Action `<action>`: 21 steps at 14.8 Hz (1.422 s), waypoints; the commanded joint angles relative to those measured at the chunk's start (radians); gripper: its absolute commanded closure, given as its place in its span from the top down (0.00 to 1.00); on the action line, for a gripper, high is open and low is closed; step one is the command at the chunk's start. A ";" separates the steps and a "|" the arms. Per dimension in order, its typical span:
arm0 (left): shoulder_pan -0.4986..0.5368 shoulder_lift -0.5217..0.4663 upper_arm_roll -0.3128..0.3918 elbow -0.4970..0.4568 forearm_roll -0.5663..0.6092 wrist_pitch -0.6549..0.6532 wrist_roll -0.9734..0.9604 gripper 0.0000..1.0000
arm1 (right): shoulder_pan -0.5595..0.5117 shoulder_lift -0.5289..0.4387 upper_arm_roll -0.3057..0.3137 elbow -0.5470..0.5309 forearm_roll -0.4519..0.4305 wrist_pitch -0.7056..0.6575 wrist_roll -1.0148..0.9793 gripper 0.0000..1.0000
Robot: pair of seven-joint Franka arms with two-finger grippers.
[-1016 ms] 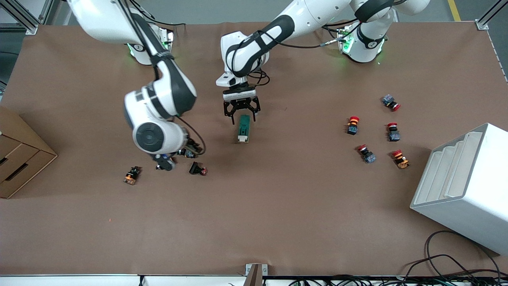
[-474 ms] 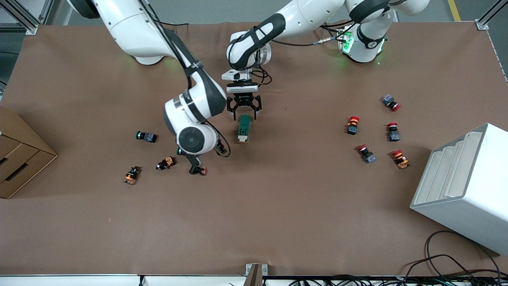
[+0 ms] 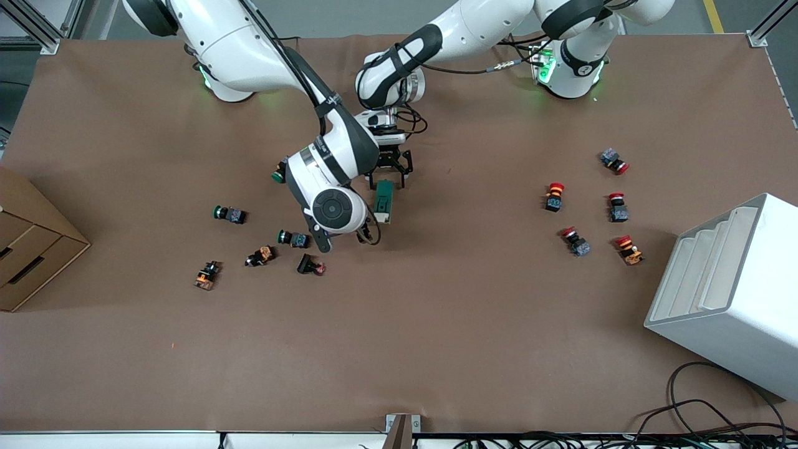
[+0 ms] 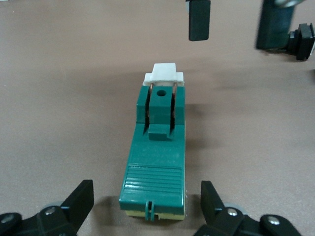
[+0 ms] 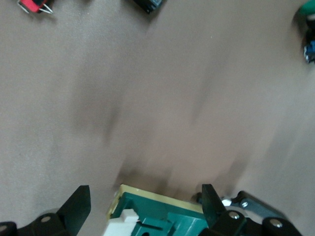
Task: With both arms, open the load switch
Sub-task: 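Bring the right gripper to the raised white handle of the switch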
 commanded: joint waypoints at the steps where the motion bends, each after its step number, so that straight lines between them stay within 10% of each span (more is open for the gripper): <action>1: -0.012 0.016 0.010 0.021 0.040 -0.010 -0.013 0.96 | 0.016 0.054 -0.006 0.062 0.014 0.035 0.121 1.00; 21: -0.011 0.025 0.010 0.048 0.060 -0.010 -0.012 0.97 | 0.050 0.085 0.024 0.149 0.091 -0.239 0.140 1.00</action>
